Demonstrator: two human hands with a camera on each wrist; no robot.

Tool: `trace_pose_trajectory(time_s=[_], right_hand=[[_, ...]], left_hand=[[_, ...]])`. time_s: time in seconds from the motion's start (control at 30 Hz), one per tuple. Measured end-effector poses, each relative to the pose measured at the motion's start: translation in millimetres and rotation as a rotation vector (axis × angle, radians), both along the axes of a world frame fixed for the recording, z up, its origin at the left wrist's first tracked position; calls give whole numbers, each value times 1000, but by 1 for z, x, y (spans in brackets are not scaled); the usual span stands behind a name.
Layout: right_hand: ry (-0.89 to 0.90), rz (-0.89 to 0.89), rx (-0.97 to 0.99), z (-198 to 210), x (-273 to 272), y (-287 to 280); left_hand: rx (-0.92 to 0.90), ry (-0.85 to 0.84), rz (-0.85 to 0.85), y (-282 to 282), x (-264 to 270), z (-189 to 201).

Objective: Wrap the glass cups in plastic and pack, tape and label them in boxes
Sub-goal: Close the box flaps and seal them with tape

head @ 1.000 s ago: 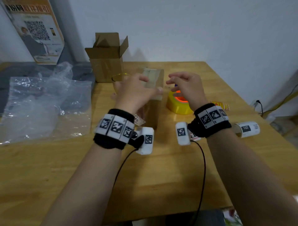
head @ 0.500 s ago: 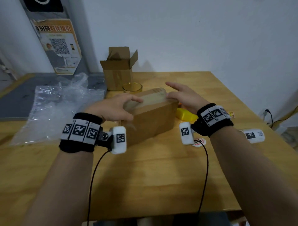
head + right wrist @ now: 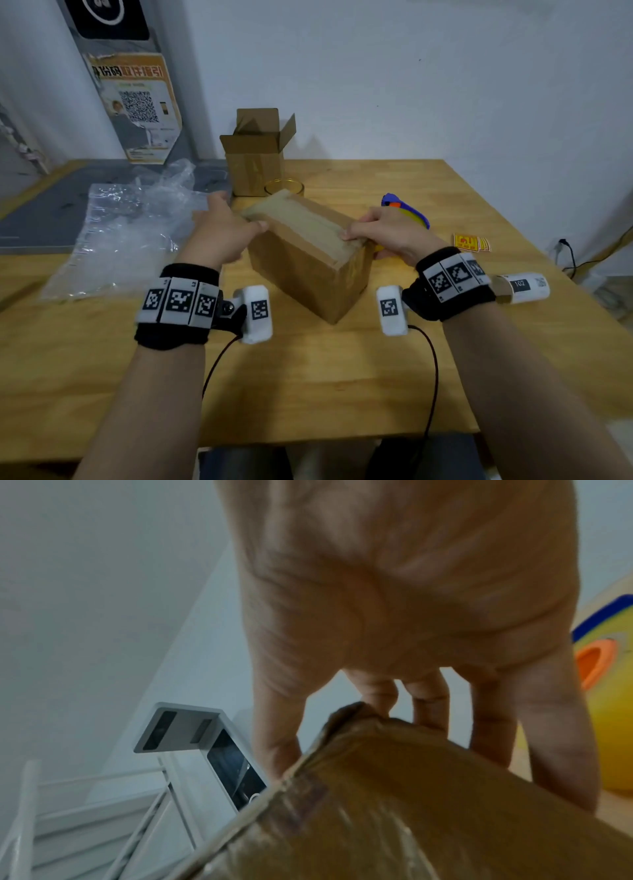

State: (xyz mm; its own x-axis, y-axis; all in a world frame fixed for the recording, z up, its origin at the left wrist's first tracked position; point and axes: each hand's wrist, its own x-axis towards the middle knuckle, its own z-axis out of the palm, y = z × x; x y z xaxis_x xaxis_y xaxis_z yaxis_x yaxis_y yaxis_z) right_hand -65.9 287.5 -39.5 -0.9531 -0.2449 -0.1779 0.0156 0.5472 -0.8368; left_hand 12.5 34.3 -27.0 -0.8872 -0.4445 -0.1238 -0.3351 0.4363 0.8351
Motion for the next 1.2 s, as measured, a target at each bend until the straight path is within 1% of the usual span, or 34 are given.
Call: trace_pose_trajectory(time_s=[0.03,0.07,0.1,0.2,0.33,0.4,0.5,0.63,0.83,1.07,1.2], right_hand=[[-8,-2,-7,1,6,0],[-13,1,-7,2,12,0],[-15,8,6,4,16,-2],[-44,47,28,6,27,-9],[-156,113,-119,-2,41,-23],[-164,134,-140,-3,42,-30],[-162,140,-144,-1,37,-39],[-152,76,-160,0,25,-47],[-154,61,-164,-1,2,-46],[-128,-61,-184,-12,-42,-40],[-79,-130,-199,-18,-66,-37]], left_hand=[[124,-17,-41,7,7,1],[183,-55,-101,14,11,1],[193,-89,-163,21,16,1],[181,-142,-264,32,20,-4],[85,-158,-317,24,22,-9],[77,-139,-315,17,21,-12],[120,-83,-285,7,16,-15],[182,13,-279,2,4,-17],[236,55,-277,2,-26,-24],[308,124,-226,14,-73,-35],[359,163,-201,23,-96,-40]])
